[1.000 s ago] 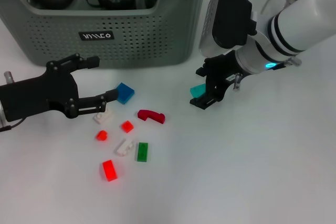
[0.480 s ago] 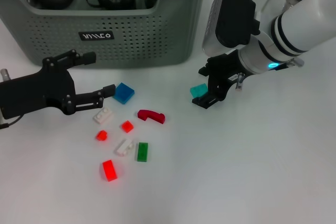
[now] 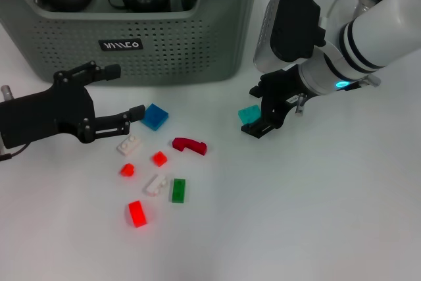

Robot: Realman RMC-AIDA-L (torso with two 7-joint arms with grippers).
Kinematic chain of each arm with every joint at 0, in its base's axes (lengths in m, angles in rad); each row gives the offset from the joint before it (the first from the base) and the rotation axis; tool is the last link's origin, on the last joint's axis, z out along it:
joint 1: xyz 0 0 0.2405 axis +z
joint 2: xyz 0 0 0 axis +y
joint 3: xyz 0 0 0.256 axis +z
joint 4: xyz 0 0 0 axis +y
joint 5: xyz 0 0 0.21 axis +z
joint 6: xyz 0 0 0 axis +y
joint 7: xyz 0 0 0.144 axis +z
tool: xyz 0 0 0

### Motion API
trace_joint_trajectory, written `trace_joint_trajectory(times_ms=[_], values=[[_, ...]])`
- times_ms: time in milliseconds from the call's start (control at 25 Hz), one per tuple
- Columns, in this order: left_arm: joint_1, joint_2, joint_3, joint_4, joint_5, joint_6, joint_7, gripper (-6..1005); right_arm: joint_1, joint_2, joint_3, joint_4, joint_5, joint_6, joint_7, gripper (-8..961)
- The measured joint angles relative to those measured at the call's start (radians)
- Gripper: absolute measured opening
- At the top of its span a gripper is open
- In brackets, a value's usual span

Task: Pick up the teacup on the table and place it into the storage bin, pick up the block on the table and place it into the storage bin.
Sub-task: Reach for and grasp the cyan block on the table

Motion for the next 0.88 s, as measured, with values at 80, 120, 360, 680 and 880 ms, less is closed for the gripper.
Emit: trace_joint_trajectory(times_ms=[80,120,360,680,880], values=[[-0.001,0.000,0.000,0.000,0.000,0.000,0.000,850,0.000,0.001,0.001,0.002,0.001,0.001,0.000,837],[-0.001,0.000,0.000,0.001,0.000,0.000,0.000,850,0.000,0.001,0.001,0.004,0.001,0.002,0.000,838],[-0.001,0.000,0.000,0.002,0.000,0.000,0.000,846,0.002,0.003,0.002,0.009,0.002,0.005,0.005,837],[0.000,0.000,0.000,0.002,0.000,0.000,0.000,841,0.001,0.006,0.002,0.009,0.002,0.004,0.010,608],[0.002,0.000,0.000,0.002,0.000,0.000,0.000,838,0.000,0.006,0.002,0.009,0.002,0.001,0.014,458]])
